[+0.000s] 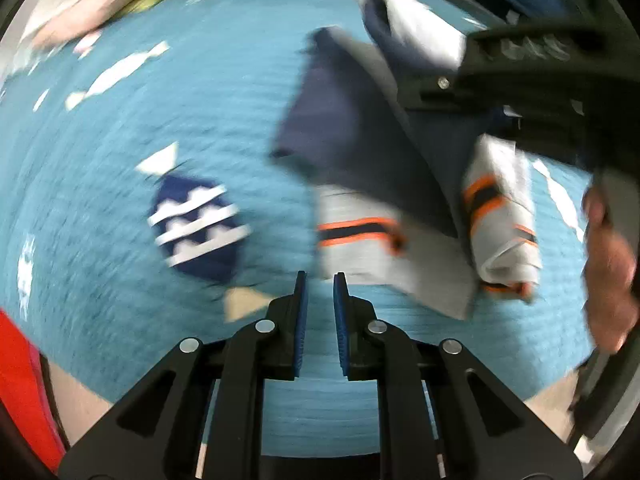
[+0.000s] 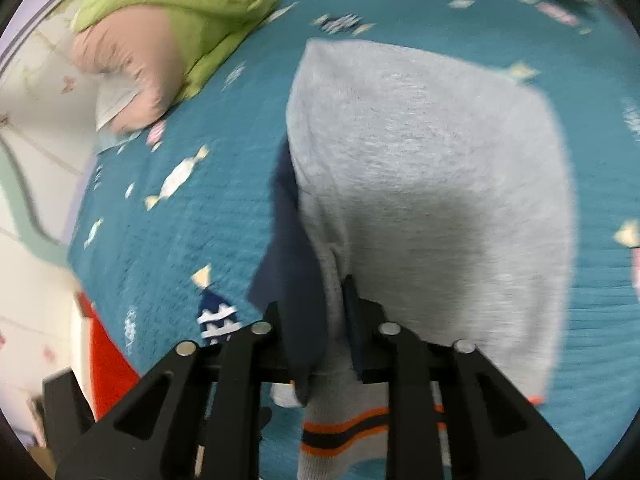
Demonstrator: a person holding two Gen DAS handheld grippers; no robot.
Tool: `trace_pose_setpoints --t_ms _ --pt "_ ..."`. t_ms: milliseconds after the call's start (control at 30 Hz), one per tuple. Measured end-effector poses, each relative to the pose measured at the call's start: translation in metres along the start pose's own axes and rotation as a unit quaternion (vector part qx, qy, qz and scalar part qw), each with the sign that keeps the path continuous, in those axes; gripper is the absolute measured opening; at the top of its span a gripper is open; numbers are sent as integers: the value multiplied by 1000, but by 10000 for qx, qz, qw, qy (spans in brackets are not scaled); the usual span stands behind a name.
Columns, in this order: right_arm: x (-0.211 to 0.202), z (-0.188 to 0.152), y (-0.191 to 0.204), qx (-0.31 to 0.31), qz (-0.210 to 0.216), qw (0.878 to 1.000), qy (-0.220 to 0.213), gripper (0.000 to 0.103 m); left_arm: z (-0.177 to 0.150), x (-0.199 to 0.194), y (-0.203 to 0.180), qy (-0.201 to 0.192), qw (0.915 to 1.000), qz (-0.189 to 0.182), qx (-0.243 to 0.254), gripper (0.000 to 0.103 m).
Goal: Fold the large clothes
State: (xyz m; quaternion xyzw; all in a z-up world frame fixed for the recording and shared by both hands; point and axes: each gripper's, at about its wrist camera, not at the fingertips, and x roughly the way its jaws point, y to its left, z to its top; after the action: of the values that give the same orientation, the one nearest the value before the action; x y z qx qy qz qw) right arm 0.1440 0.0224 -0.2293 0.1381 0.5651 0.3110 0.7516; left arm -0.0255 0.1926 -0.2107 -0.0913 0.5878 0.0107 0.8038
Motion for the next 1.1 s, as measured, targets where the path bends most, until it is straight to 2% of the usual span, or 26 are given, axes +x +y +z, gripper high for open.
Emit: trace_pose_setpoints --t_ms 33,100,200,233,300,333,367,400,433,500,567,633,667,700,733,767,833,967,1100 --pt "3 -1 0 88 405 9991 79 57 1 2 8 32 9999 104 -92 14" --pt "-3 -1 1 70 684 9976 41 65 -3 1 26 123 9990 301 -293 14" --pt "-37 3 2 -169 1225 9922 -169 65 2 -2 43 123 9980 348 -508 14" --pt "-47 3 2 -194 1223 9920 -249 65 6 -3 45 106 9980 367 -499 14" --pt "-78 6 -3 -418 590 9947 -727 63 14 -5 39 -33 9984 415 -386 14" --pt "-89 5 -6 -513 319 9937 -944 55 18 -8 32 -123 9987 398 -305 14" --pt "-98 5 -12 -576 -168 9919 -1123 50 25 -10 24 -193 9990 318 -241 14" --pt "-99 5 -16 -576 -469 9908 -1130 35 40 -3 25 -228 9993 228 -213 14" --pt "-99 3 -24 -527 -978 9876 -1112 21 45 -4 19 -268 9994 100 -191 14" --pt "-94 -4 -45 -347 -1409 9833 -1100 17 56 -1 -2 -362 9990 -247 -15 14" --pt "-82 -15 -65 -211 -1391 9859 -904 15 69 10 -23 -506 9973 -507 155 14" --pt "-61 -32 -85 -36 -1732 9834 -532 13 77 16 -39 -618 9952 -718 236 14" --pt "-51 -38 -93 45 -1701 9848 -356 13 80 25 -48 -662 9938 -850 287 14" --pt "-45 -43 -95 99 -1722 9845 -309 12 84 41 -52 -538 9947 -819 322 16" --pt "-45 -50 -96 -6 -1753 9836 -415 10 81 58 -55 -282 9971 -635 311 16" --pt "-47 -52 -91 -168 -1786 9831 -368 10 77 73 -52 -197 9977 -601 225 15" --pt "-57 -60 -86 -299 -1826 9823 -277 10 72 65 -50 -365 9965 -646 382 15" --pt "-65 -73 -90 -186 -1725 9848 -30 10 64 56 -53 -284 9971 -358 610 14" --pt "-53 -68 -99 -11 -1476 9889 158 10 57 67 -65 -491 9942 -37 953 14"
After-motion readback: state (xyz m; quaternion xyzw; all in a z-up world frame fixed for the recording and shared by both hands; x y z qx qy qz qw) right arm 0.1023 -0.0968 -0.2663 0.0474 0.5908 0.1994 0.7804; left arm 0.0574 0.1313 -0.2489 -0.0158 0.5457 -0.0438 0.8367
